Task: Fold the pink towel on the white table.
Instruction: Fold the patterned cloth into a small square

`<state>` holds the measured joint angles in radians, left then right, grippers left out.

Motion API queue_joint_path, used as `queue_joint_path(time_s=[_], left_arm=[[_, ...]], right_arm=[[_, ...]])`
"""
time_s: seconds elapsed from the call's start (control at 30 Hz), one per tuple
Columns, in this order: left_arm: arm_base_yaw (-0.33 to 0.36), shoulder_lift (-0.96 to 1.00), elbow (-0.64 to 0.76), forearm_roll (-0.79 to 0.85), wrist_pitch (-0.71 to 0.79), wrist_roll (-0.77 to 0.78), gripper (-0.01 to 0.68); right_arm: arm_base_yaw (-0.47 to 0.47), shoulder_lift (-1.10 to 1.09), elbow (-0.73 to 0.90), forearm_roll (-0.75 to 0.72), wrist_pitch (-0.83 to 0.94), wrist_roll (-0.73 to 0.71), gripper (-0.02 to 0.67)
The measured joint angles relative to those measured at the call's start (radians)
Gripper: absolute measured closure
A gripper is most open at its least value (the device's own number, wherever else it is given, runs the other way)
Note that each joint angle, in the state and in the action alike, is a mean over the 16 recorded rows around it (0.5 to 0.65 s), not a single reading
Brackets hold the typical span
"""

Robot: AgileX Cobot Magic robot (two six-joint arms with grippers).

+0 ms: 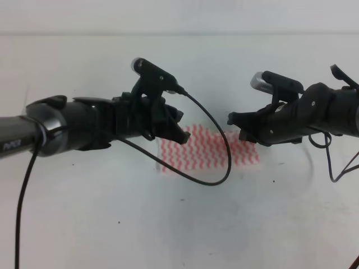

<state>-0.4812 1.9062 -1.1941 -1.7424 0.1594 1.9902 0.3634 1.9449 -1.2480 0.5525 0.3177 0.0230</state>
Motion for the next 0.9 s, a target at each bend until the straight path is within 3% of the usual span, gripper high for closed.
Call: queue_joint_path(time_s=[0.23,0.9], left_arm=[[0.0,0.058,0.001,0.014,0.101,0.013,0.666],[0.0,0.132,0.0,0.022,0.335,0.098,0.676]], right_arm=[[0.0,-0.001,0.0,0.0,0.0,-0.001,0.666],[0.0,0.001,0.0,-0.007,0.015,-0.001,0.666]])
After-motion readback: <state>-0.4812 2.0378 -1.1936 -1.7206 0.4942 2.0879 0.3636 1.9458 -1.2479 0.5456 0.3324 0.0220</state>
